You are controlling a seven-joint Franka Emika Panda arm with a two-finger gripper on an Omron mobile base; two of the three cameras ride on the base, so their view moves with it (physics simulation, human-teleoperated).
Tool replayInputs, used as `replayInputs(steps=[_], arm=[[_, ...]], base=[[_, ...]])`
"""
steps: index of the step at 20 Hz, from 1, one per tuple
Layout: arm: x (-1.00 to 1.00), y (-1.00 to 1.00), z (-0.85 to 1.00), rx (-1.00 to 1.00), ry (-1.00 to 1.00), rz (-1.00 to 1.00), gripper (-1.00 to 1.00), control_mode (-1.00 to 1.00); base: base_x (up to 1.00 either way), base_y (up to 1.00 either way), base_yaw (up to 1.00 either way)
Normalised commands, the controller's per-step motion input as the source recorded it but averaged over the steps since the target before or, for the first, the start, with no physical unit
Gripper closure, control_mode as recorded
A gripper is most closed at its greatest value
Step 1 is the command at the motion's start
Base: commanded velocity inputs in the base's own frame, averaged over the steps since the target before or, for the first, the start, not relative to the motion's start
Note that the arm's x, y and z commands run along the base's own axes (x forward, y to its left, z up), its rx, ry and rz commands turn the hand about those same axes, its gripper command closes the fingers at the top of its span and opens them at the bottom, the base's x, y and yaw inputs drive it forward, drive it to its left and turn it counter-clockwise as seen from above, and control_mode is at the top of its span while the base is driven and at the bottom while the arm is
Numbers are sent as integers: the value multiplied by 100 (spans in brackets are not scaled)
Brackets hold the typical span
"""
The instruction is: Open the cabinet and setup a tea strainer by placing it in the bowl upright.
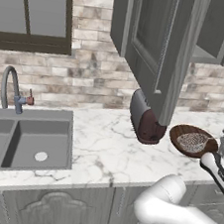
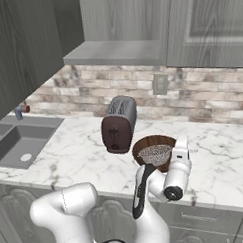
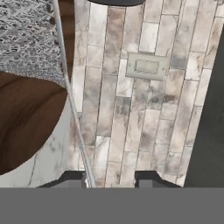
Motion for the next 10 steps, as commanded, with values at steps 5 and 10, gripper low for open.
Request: replayInputs(steps=[5, 10], arm=[[0, 0, 0, 0, 0, 0, -100, -100], [0, 0, 0, 0, -1, 1, -100, -100]], base=[[0, 0, 0], [0, 0, 0]])
